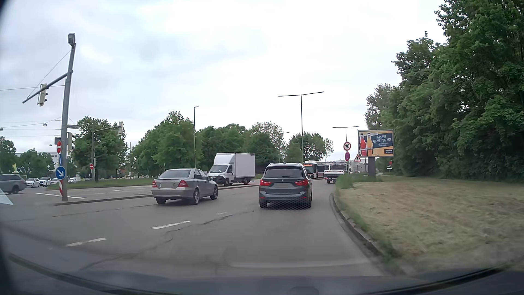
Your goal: Follow the waypoints while adhering to traffic rules and regulations
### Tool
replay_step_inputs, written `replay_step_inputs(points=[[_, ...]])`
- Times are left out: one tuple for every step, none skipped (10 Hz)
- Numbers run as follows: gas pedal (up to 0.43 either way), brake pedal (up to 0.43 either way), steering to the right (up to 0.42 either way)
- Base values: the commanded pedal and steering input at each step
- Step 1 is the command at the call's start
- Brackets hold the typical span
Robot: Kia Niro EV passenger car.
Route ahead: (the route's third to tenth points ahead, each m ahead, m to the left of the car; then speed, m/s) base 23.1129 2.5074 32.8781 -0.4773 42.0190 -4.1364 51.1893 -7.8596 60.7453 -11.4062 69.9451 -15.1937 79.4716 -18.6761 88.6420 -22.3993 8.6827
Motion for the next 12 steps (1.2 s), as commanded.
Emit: replay_step_inputs(points=[[0.22,0.0,0.034],[0.22,0.0,0.035],[0.22,0.0,0.034],[0.22,0.0,0.034],[0.22,0.0,0.035],[0.22,0.0,0.034],[0.22,0.0,0.034],[0.22,0.0,0.034],[0.228,0.0,0.035],[0.24,0.0,0.036],[0.28,0.0,0.037],[0.299,0.0,0.039]])
